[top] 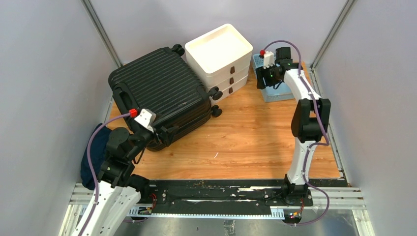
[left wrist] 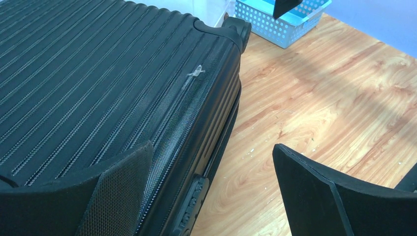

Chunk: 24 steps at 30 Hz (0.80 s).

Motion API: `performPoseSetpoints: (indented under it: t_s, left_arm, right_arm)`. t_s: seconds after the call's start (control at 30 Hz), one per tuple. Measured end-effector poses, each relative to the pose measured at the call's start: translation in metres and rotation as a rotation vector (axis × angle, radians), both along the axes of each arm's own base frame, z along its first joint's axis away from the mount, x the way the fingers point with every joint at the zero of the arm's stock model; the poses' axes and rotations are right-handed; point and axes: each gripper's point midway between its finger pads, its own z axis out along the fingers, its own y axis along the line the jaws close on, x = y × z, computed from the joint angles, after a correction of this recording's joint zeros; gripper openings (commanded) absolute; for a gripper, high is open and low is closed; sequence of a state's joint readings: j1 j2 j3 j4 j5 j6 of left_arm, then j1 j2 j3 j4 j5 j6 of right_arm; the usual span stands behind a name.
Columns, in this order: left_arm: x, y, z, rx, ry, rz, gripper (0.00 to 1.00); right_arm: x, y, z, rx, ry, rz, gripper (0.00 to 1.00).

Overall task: Open, take out, and arrange the luggage
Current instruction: Adjust the distractor at the corner of the board.

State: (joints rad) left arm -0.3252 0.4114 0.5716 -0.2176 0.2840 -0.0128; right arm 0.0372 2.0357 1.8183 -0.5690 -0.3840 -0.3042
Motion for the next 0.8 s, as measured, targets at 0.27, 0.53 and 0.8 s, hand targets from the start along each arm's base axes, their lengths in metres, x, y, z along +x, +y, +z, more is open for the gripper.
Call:
performPoseSetpoints:
  t_s: [0.27,0.53,0.8]
  left_arm:
    - [0.000,-0.001,0.000,-0.001,-0.004,-0.008,1.00]
    - [0.000,-0.003,-0.001,0.000,-0.003,-0.017,1.00]
    - [-0.001,-0.004,-0.001,0.000,-0.003,-0.023,1.00]
  right_arm:
    - [0.012,0.009,-0.034,-0.095,0.062,-0.041,0.42]
    - [0.012,-0.009,-0.048,-0.178,0.088,-0.101,0.40]
    - [0.013,-0.028,-0.048,-0.224,0.084,-0.144,0.42]
